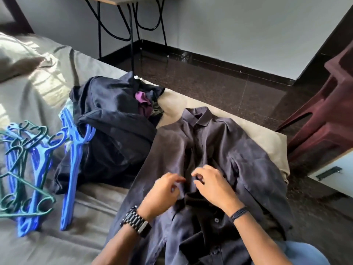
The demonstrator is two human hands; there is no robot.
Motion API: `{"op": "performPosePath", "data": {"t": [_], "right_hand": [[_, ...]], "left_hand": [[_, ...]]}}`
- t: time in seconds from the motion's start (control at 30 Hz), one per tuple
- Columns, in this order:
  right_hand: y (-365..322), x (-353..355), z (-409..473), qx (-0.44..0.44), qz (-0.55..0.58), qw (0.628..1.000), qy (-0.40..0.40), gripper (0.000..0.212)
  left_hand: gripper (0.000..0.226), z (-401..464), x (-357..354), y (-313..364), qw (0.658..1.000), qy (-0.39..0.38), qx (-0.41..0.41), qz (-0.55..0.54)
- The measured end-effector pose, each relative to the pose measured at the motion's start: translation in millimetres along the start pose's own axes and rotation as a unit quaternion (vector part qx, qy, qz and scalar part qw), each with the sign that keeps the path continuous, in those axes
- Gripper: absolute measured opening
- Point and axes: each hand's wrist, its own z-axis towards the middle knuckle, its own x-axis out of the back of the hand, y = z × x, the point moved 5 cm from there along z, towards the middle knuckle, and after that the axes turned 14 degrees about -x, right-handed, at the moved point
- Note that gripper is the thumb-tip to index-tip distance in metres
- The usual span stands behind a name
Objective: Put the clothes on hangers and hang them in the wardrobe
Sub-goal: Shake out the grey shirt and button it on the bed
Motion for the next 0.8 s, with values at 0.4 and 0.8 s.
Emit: {"op": "performPosePath", "data": {"t": [0.4,0.8], "right_hand": [[-242.9,-99.7,7.8,0.224,0.081,0.939,-0.248,0.032],[-286.4,-175.0,19.7,0.148,0.079,0.967,-0.194,0.030]], "left_hand": [[0.030,-120.1,178.8,-115.5,0.915,0.318,0.215,0.126],[0.050,-175.0,161.4,-172.0,0.882,0.180,0.380,0.213]]}}
